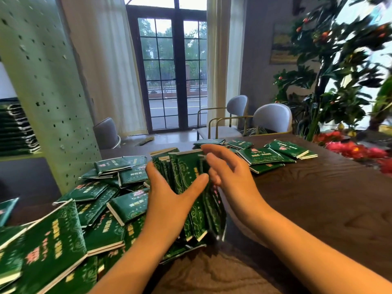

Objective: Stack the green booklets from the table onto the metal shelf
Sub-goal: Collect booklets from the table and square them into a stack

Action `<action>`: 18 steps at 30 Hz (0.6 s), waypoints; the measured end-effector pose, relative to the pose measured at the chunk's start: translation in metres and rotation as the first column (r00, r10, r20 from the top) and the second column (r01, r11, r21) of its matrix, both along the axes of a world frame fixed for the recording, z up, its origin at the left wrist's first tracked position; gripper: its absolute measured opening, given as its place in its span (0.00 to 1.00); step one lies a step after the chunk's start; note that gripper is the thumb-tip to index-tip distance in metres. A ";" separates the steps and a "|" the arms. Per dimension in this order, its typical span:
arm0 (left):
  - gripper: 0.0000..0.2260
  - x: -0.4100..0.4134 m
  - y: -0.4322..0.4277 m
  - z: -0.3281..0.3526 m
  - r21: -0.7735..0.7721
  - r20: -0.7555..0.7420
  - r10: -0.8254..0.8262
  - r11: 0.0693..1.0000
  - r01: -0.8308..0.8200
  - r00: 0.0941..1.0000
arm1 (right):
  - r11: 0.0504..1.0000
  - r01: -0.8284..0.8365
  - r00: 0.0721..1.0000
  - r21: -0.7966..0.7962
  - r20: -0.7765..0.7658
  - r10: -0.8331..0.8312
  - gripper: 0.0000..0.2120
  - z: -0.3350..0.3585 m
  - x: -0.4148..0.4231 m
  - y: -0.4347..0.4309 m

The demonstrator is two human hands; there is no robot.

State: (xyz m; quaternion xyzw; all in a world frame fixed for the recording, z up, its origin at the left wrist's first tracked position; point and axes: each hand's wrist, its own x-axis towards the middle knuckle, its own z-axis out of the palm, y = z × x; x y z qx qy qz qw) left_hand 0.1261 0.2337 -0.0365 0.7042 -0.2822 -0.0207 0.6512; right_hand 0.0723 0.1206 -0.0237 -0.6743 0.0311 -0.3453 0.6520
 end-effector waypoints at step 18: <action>0.29 0.013 -0.007 0.006 -0.026 0.006 -0.079 0.997 0.079 0.997 | 0.974 0.181 0.983 0.137 -0.068 -0.173 0.14 0.012 -0.003 -0.008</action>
